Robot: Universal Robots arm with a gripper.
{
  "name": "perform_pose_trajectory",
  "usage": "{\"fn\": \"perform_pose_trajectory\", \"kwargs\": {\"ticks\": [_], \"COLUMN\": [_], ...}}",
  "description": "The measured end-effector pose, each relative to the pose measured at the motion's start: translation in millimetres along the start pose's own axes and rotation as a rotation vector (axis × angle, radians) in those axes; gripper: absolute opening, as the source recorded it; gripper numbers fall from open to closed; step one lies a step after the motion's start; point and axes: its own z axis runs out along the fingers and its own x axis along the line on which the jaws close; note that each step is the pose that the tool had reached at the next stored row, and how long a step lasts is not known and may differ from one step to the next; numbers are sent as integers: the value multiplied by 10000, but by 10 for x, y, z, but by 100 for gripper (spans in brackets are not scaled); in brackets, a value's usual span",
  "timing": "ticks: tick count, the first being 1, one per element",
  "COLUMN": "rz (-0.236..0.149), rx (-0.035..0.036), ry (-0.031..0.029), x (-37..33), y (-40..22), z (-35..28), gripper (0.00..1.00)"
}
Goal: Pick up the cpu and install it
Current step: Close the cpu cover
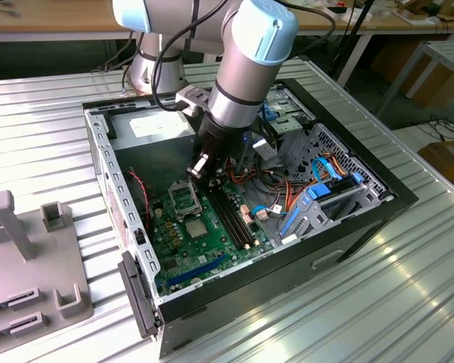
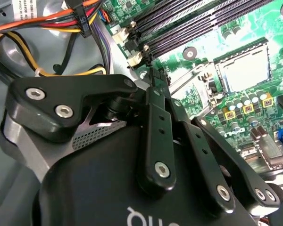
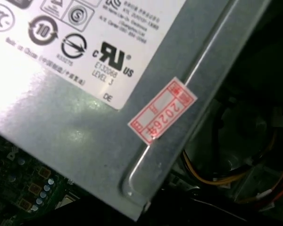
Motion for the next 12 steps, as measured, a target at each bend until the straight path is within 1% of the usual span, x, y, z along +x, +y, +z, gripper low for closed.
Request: {"fn": "perform_pose_trajectory", "kwargs": {"ticks": [5, 12], "rz": [62, 67], "rx": [-22, -23], "ry": [-17, -17], "x": [-6, -17], "y": [-3, -10], "z": [-2, -5], "gripper": [11, 11]}}
